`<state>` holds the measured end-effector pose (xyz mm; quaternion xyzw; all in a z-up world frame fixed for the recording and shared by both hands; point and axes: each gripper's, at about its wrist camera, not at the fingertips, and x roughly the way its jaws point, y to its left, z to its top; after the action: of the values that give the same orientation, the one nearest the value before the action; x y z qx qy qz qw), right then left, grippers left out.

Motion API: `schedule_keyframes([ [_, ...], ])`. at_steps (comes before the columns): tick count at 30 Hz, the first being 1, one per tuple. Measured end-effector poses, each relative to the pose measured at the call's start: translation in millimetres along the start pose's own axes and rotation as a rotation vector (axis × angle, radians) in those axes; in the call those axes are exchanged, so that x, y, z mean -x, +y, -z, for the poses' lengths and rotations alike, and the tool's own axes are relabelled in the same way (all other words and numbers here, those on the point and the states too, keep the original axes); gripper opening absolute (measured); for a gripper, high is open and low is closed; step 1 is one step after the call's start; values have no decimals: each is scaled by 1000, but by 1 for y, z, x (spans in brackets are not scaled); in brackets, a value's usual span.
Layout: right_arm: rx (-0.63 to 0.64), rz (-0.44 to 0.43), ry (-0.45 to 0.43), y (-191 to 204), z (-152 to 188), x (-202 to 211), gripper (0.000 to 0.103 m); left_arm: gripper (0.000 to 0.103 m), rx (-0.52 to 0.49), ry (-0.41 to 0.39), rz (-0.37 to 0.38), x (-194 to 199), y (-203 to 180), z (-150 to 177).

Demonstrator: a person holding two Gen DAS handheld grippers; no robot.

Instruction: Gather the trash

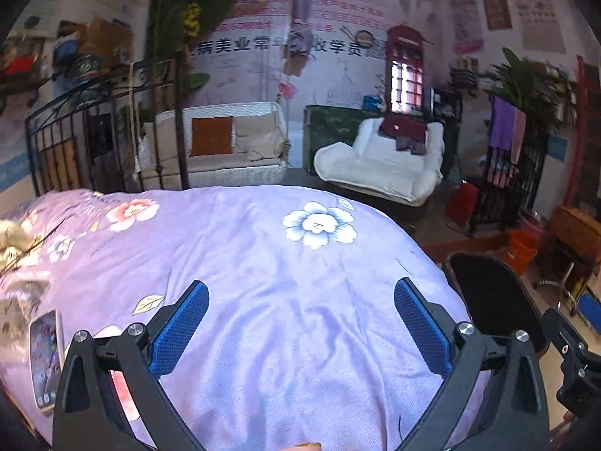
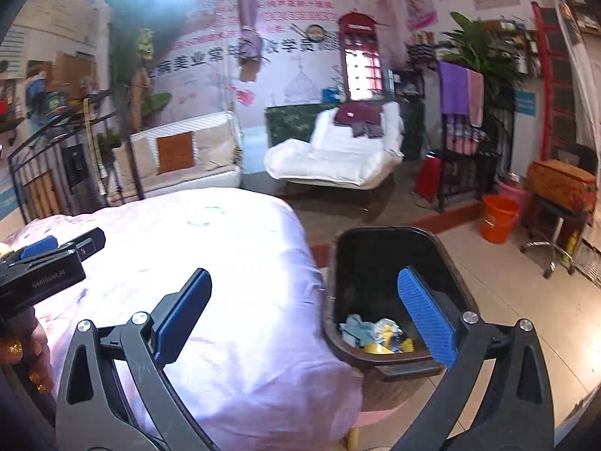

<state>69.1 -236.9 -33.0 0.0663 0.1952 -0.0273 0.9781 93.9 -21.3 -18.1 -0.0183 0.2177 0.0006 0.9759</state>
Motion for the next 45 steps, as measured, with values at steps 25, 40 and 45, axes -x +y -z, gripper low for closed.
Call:
schedule_keyframes([
  [25,94,-31,-88,43,0,49,98,98,-19,-81,17,64,13,27],
  [40,87,-25,-69,41,0,43,98,98,-20,-78,14,63,11,27],
  [45,86,-26,-69,40,0,43,98,98,-20,-78,14,63,12,27],
])
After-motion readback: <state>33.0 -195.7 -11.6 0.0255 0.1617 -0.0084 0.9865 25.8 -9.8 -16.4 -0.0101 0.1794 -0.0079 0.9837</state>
